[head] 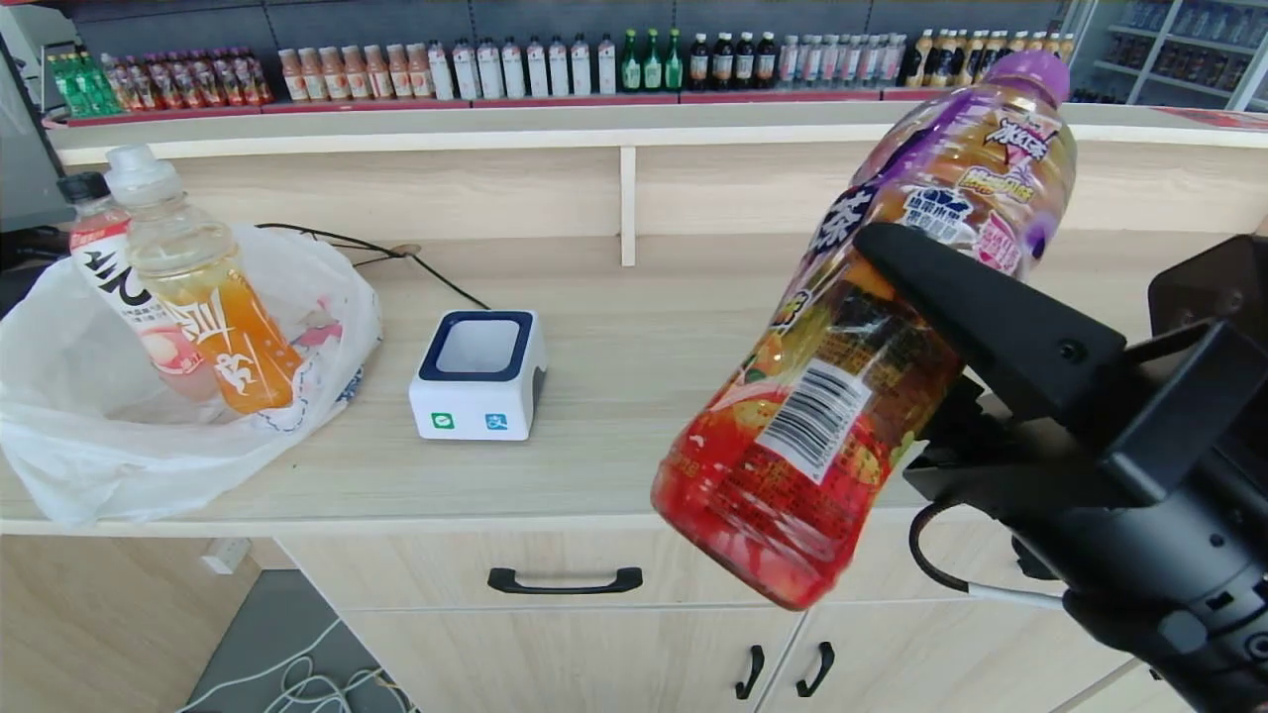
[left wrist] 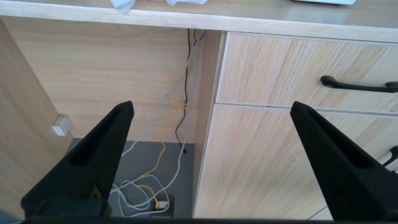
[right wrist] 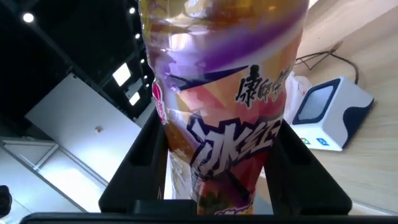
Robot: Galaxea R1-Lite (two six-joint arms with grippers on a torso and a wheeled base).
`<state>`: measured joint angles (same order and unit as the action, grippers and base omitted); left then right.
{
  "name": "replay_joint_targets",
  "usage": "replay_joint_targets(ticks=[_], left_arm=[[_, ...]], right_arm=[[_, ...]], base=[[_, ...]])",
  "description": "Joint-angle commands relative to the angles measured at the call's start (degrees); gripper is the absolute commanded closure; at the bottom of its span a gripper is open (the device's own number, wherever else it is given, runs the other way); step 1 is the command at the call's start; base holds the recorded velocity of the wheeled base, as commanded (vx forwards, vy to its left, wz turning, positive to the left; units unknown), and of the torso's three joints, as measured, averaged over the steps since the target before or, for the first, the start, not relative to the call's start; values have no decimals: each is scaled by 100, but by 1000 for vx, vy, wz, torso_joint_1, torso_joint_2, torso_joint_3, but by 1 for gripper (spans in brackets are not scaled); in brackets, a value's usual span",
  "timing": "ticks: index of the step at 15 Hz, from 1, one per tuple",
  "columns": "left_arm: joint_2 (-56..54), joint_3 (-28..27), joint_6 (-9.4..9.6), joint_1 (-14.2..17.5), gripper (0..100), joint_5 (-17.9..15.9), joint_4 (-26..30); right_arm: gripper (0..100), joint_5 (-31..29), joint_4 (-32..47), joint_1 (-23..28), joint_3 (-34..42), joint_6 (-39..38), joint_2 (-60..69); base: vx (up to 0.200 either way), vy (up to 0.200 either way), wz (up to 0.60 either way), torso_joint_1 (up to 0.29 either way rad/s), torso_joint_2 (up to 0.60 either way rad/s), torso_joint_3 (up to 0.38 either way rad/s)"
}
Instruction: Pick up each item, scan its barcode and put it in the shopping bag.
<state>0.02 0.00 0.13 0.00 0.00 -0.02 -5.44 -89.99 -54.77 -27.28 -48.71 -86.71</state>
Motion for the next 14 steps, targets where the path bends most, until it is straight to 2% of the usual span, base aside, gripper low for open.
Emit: replay_joint_targets(ticks=[1, 14], left_arm=[[-2, 0, 4, 0, 0, 0, -6], [-2, 0, 4, 0, 0, 0, 2]], right_arm=[[100, -1, -1, -60, -146, -121, -118], [100, -10, -1, -139, -40, -551, 286]], base=[[0, 0, 0, 0, 0, 0], [0, 0, 0, 0, 0, 0]])
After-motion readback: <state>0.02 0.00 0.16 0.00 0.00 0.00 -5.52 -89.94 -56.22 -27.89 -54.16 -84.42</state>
